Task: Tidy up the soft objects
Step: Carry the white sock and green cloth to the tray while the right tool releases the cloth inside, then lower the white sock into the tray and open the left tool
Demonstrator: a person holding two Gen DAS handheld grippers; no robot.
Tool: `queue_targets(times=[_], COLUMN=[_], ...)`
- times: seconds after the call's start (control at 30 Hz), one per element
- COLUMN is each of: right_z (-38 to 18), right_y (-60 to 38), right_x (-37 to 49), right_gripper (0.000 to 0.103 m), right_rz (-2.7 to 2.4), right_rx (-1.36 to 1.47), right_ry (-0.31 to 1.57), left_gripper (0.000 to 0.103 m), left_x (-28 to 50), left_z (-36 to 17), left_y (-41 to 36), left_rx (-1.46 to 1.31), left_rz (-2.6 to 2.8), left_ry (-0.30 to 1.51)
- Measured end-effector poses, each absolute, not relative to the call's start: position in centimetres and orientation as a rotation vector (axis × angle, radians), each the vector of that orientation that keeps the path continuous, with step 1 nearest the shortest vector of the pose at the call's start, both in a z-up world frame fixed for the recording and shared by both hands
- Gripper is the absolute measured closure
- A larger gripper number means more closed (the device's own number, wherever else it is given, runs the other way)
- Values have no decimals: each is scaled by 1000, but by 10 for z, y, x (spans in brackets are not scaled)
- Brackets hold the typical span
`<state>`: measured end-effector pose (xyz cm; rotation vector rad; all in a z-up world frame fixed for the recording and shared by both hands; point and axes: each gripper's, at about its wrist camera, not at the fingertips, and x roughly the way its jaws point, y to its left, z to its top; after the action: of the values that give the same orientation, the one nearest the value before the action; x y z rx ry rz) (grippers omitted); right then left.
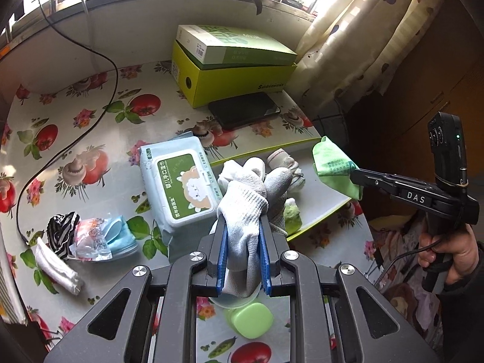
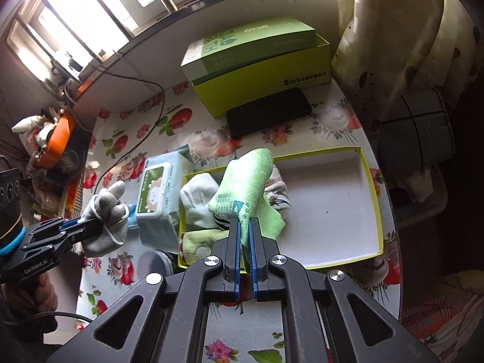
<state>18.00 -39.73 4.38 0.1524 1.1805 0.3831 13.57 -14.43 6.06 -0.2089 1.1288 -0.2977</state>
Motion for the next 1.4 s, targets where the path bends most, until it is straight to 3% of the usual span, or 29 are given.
queue_targets(times=[0.67, 0.73, 0.87, 1.4], right_z=[-27, -39, -46, -16], right_y=[-439, -440, -441, -469], right_x=[233, 235, 230, 179], right_gripper=[97, 94, 76, 72], right_rz=[169, 177, 204, 216], right_rx=[-28, -23, 24, 210], right_ry=[1230, 1259, 1273, 1227], left_gripper=[84, 84, 84, 84], left_x=[165, 169, 175, 199], left_z=[47, 44, 41, 6], left_y=[-187, -193, -205, -283], left_rx=[-147, -138, -120, -6], left_rz=[-355, -361, -377, -526], left_ry=[1173, 1178, 1187, 1260])
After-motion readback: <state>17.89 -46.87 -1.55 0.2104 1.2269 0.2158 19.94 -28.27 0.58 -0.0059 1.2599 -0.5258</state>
